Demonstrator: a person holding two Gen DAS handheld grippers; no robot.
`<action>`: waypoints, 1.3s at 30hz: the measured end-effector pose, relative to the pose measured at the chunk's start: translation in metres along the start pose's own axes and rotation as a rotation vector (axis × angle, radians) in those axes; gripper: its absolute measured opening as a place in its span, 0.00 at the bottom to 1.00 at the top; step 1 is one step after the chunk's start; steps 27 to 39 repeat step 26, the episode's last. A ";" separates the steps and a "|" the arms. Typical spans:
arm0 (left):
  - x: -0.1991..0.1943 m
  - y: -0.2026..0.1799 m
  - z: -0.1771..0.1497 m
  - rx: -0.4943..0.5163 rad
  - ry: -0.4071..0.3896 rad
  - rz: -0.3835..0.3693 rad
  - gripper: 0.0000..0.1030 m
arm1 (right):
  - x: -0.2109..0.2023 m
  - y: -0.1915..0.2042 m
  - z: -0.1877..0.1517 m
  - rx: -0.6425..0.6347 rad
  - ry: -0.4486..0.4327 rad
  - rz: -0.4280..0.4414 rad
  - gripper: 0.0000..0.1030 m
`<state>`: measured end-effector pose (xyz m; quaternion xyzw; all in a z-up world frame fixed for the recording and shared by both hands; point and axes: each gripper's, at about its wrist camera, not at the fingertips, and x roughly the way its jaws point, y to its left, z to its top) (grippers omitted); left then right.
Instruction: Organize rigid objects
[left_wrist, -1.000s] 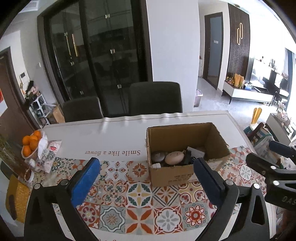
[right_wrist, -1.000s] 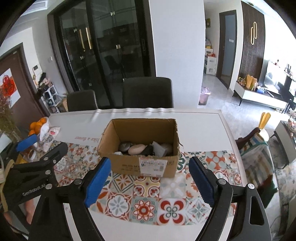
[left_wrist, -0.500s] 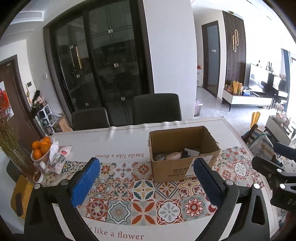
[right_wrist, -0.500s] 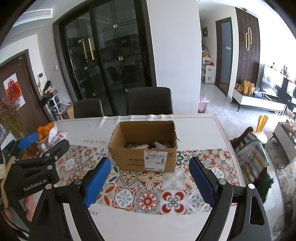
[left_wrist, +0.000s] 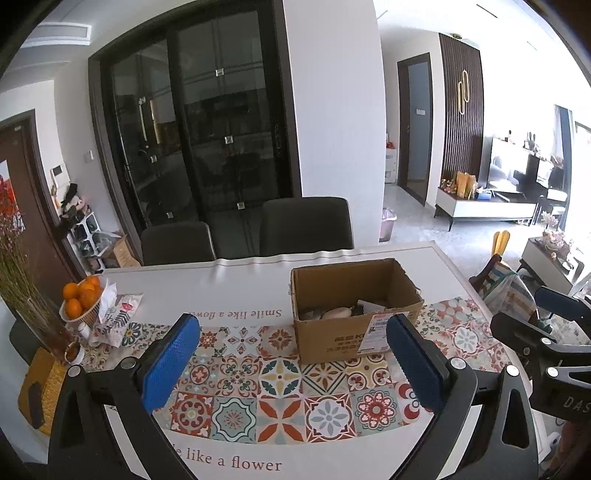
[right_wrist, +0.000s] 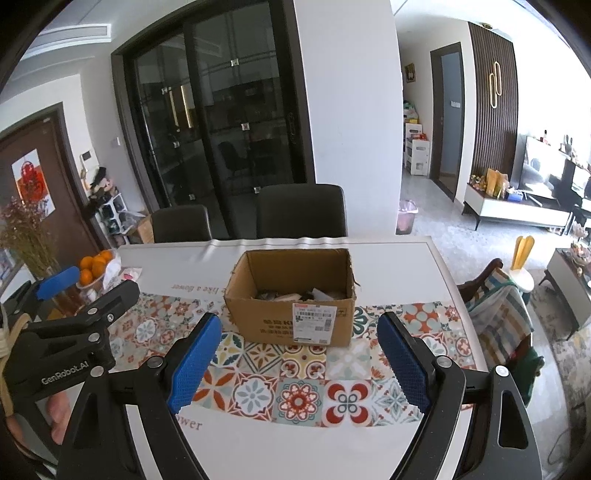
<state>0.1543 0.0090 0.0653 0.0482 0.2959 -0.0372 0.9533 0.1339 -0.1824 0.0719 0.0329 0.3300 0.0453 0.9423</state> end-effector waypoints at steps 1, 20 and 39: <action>-0.001 0.000 0.000 -0.001 0.000 -0.002 1.00 | 0.000 0.000 0.000 -0.001 -0.002 0.001 0.84; -0.005 0.000 -0.003 -0.010 0.013 -0.012 1.00 | -0.001 0.002 0.000 -0.012 0.004 0.013 0.84; -0.004 0.001 -0.003 -0.010 0.014 -0.013 1.00 | -0.001 0.003 0.000 -0.013 0.004 0.012 0.84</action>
